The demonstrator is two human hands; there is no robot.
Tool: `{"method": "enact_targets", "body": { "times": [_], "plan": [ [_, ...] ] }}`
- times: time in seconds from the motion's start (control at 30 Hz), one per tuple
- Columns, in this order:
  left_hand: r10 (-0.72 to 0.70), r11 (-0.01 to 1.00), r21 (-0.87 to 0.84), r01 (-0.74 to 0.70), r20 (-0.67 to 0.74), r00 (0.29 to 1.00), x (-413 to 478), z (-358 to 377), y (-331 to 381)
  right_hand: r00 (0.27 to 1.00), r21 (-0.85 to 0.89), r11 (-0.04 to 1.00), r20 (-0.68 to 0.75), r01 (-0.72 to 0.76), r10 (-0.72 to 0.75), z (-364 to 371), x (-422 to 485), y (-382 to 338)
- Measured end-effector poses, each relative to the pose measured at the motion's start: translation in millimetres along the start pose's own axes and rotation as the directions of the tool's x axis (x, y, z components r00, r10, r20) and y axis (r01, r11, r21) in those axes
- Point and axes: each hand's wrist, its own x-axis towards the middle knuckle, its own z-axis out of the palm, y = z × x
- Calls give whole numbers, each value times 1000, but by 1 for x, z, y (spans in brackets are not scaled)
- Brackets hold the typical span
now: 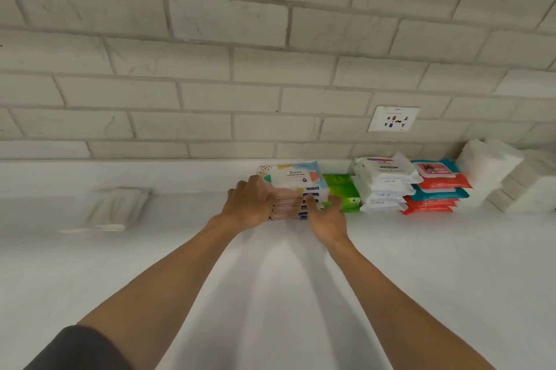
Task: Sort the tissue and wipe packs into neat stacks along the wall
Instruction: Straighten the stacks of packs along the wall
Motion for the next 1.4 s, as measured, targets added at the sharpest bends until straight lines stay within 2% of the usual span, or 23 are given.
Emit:
{"method": "enact_targets", "body": {
  "times": [0.13, 0.23, 0.33, 0.57, 0.67, 0.9, 1.07, 1.27, 1.4],
  "plan": [
    [-200, 915, -349, 201, 40, 979, 22, 12, 5, 994, 79, 992, 66, -97, 92, 2, 5, 6],
    [-293, 839, -451, 305, 98, 951, 35, 23, -1, 988, 114, 986, 116, -118, 104, 3, 10, 11],
    [-328, 786, -509, 350, 137, 935, 43, 34, -3, 985, 147, 983, 147, -113, 92, 5, 16, 16],
    [-357, 748, -556, 362, 124, 926, 62, 46, 5, 985, 195, 976, 155, -102, 72, 8, 27, 21],
    [-352, 764, -555, 330, 71, 933, 66, 50, 3, 990, 161, 982, 113, -98, 80, 13, 31, 22],
    [-345, 772, -562, 298, 23, 938, 71, 55, -6, 992, 247, 966, 111, -81, 55, 20, 35, 23],
    [-354, 766, -585, 266, -39, 934, 74, 56, -16, 989, 273, 957, 132, -96, 61, 29, 32, 24],
    [-364, 750, -611, 253, -62, 929, 71, 48, -31, 987, 239, 968, 157, -80, 43, 42, 29, 24],
    [-370, 740, -622, 256, -59, 927, 67, 38, -42, 982, 249, 961, 171, -119, 77, 45, 26, 18]
  ]
}}
